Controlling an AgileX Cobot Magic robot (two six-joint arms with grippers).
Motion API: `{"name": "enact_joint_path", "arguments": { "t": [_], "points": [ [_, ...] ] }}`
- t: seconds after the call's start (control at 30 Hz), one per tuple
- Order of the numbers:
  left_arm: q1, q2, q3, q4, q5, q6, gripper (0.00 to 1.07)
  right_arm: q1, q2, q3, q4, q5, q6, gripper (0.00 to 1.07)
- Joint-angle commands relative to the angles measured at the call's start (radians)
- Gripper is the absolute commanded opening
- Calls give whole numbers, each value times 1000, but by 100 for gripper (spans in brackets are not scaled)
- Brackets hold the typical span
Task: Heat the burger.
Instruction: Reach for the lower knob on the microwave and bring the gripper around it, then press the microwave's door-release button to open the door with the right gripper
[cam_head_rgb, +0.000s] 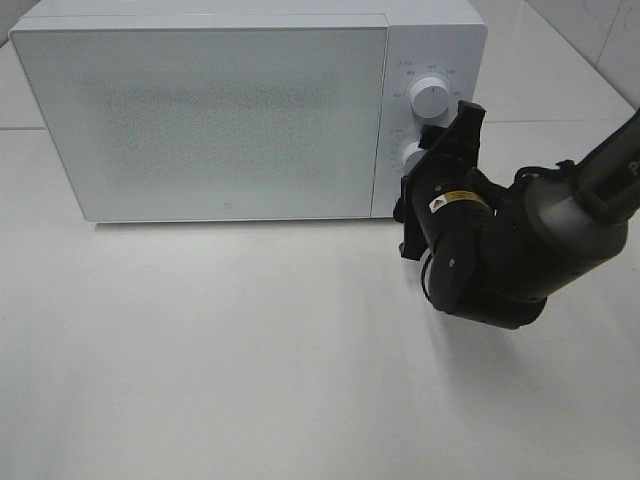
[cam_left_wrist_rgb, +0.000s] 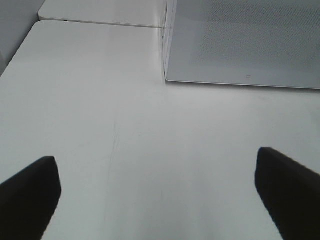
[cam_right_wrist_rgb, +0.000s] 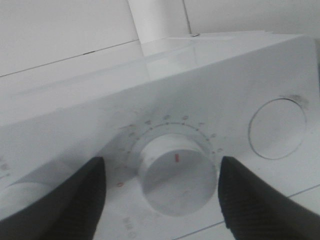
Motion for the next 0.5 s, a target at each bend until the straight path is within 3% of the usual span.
{"name": "enact_joint_path", "arguments": {
  "t": [0.03, 0.2, 0.27, 0.5],
  "points": [
    [3, -19, 0, -4, -11, -3, 100, -8, -35, 8, -57, -159, -67, 68],
    [3, -19, 0, -4, -11, -3, 100, -8, -61, 38, -192, -126, -95, 69],
    [3, -19, 0, -4, -11, -3, 100, -8, -99, 71, -267, -13, -136, 69],
    [3, -19, 0, -4, -11, -3, 100, -8, -191, 117, -327, 181, -285, 69]
  ]
}}
